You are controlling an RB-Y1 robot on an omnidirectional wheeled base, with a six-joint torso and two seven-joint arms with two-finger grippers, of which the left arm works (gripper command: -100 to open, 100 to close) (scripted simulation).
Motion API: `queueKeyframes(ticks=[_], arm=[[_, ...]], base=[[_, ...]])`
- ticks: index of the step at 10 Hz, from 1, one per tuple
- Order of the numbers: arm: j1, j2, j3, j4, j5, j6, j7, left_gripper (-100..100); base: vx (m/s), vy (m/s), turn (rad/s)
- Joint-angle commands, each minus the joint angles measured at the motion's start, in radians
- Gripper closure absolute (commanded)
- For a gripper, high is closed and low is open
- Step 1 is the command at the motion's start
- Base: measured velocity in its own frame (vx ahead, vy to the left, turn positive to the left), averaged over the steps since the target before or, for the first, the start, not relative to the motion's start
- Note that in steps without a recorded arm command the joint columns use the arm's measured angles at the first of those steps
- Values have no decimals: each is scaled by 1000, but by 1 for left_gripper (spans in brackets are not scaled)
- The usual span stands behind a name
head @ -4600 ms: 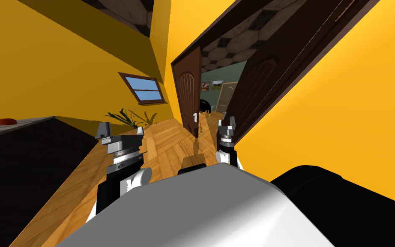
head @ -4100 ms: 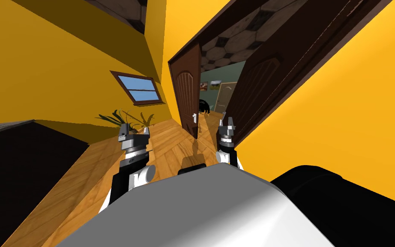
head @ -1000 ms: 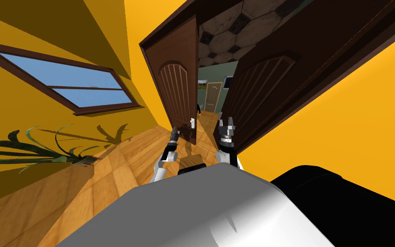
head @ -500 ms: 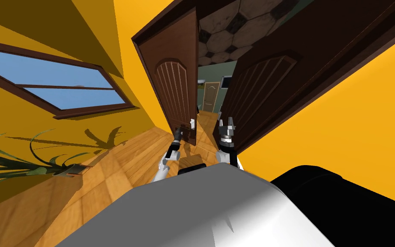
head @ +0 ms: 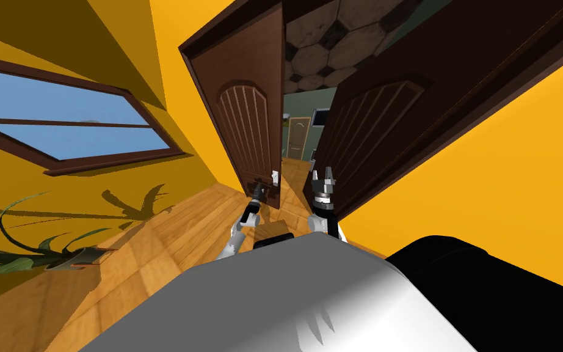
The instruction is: Push the door open
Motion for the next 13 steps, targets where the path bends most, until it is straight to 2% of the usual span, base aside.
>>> queueKeyframes(ticks=[1,6,12,13], arm=[[-25,-5,-12,38,6,3,-7,-100],[-89,-26,-49,148,21,2,-24,-100],[-152,-53,-86,257,35,2,-41,-100],[-170,-63,-97,288,39,2,-46,-100]], base=[[67,84,-86],[69,76,-79],[58,67,-66],[74,86,-94]])
